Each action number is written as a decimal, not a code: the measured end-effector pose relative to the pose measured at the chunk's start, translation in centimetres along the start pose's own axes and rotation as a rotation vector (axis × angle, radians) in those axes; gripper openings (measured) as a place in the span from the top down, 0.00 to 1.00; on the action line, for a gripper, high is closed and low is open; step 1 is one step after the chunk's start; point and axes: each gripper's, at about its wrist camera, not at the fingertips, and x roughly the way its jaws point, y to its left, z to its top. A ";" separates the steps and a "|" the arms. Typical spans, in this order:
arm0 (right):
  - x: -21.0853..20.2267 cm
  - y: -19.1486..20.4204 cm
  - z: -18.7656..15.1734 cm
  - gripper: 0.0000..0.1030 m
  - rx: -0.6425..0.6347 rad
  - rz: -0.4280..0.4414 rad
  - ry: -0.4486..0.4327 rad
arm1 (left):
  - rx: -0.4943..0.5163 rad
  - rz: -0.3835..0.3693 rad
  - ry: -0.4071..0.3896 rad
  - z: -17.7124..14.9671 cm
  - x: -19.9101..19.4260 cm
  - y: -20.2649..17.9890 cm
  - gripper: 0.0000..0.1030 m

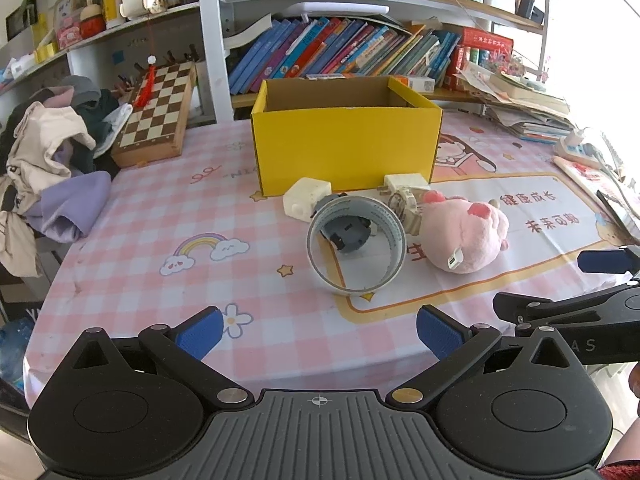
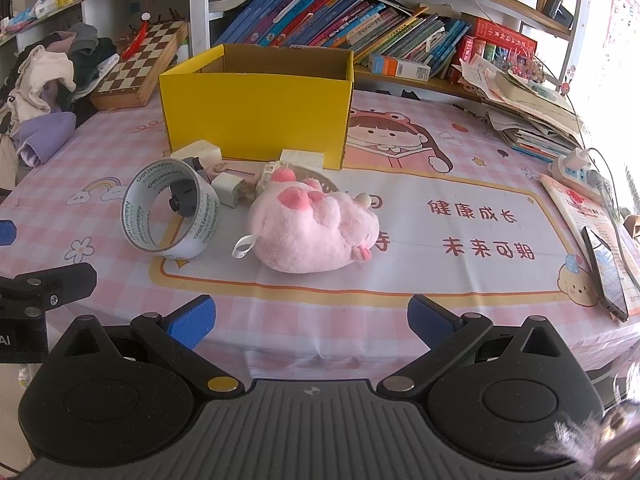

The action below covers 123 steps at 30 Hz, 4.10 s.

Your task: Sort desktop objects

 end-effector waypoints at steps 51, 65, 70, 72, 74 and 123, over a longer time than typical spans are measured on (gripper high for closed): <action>0.5 -0.1 0.1 0.00 0.004 -0.001 0.011 | 0.018 -0.033 0.016 0.3 0.6 0.3 0.00; 0.7 0.1 0.2 0.00 0.003 0.003 0.011 | 0.029 -0.052 0.007 0.4 0.8 0.4 0.00; 0.7 0.1 0.4 0.00 0.005 0.004 0.009 | 0.028 -0.050 0.009 0.4 0.9 0.5 0.00; 0.7 0.1 0.4 0.00 0.006 0.002 0.009 | 0.023 -0.058 0.009 0.5 0.9 0.6 0.00; 0.7 0.1 0.4 0.00 0.006 0.001 0.009 | 0.022 -0.056 0.008 0.5 0.9 0.7 0.00; 0.8 0.3 0.5 0.00 -0.014 0.041 0.033 | 0.056 -0.127 -0.049 0.4 -0.1 0.2 0.00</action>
